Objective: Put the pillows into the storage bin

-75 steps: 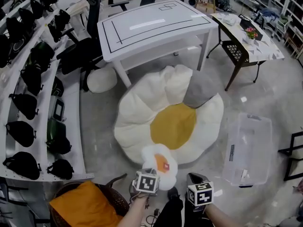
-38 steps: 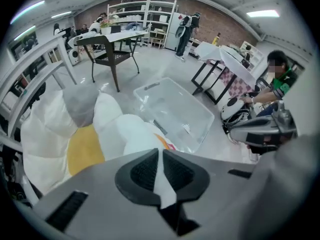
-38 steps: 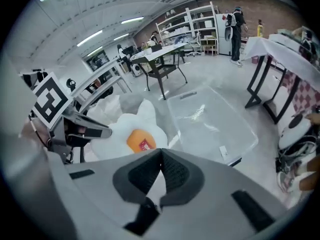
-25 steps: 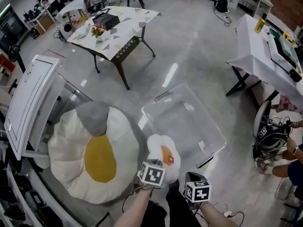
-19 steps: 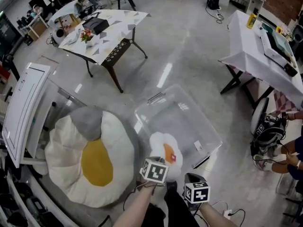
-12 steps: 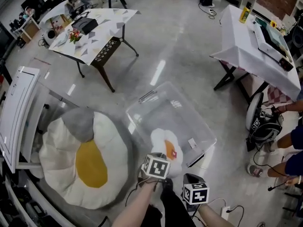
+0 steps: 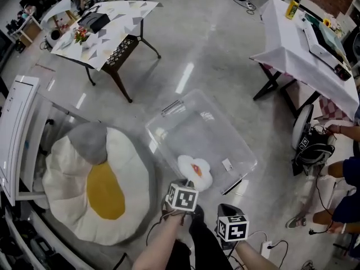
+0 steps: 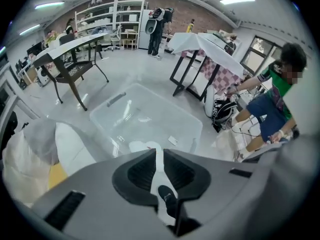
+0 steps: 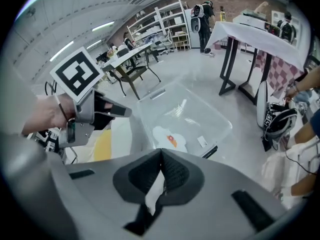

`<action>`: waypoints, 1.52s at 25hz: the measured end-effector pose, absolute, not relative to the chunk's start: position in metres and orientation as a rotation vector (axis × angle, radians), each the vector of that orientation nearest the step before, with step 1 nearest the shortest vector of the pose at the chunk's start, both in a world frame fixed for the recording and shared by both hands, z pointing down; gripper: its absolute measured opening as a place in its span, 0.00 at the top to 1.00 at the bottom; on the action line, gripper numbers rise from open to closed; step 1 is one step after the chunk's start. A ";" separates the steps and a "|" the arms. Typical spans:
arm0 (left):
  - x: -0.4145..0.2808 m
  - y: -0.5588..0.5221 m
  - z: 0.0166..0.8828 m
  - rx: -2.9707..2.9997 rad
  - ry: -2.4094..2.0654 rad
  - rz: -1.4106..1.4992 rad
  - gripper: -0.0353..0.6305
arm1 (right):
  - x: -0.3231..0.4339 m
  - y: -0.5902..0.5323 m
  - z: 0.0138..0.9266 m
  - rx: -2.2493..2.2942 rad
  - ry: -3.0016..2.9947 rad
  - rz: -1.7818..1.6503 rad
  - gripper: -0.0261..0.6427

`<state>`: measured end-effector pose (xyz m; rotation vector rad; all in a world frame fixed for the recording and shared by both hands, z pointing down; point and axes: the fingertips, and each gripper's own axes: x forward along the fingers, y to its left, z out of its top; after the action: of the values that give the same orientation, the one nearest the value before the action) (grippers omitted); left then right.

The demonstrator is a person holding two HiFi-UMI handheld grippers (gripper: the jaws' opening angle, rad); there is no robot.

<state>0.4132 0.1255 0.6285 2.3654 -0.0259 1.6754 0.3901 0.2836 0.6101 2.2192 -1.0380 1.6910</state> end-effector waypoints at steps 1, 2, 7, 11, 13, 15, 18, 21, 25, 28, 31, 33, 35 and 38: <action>0.406 0.122 0.629 2.355 -0.044 1.658 0.89 | 0.390 0.281 0.611 2.213 -1.045 1.690 0.96; 0.399 0.119 0.629 2.342 -0.061 1.636 0.89 | 0.391 0.278 0.611 2.206 -1.053 1.687 0.96; 0.361 0.100 0.631 2.279 -0.148 1.546 0.89 | 0.391 0.256 0.612 2.153 -1.113 1.656 0.96; 0.337 0.083 0.628 2.249 -0.227 1.496 0.89 | 0.392 0.237 0.611 2.115 -1.159 1.622 0.96; 0.324 0.075 0.628 2.227 -0.265 1.475 0.89 | 0.391 0.226 0.610 2.099 -1.182 1.606 0.96; 0.313 0.070 0.625 2.208 -0.298 1.458 0.89 | 0.390 0.219 0.609 2.082 -1.202 1.591 0.96; 0.296 0.063 0.623 2.174 -0.358 1.423 0.89 | 0.385 0.211 0.608 2.052 -1.227 1.575 0.96; 0.279 0.054 0.619 2.155 -0.419 1.383 0.89 | 0.378 0.202 0.606 2.020 -1.254 1.554 0.96; 0.253 0.044 0.612 2.132 -0.492 1.345 0.90 | 0.364 0.189 0.601 1.979 -1.296 1.524 0.96; 0.231 0.037 0.605 2.123 -0.541 1.314 0.90 | 0.351 0.177 0.597 1.945 -1.335 1.498 0.96; 0.207 0.029 0.599 2.098 -0.607 1.259 0.91 | 0.337 0.162 0.593 1.907 -1.386 1.465 0.96; 0.189 0.024 0.597 2.073 -0.648 1.231 0.91 | 0.325 0.153 0.589 1.883 -1.416 1.444 0.96; 0.170 0.020 0.594 2.056 -0.685 1.216 0.91 | 0.312 0.146 0.585 1.862 -1.444 1.421 0.96; 0.143 0.015 0.589 2.043 -0.734 1.192 0.91 | 0.295 0.135 0.580 1.826 -1.478 1.390 0.96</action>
<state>0.1429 0.0152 0.5892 2.0433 -0.7339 1.1916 0.2946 0.1355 0.5797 1.8262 -1.4782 1.3896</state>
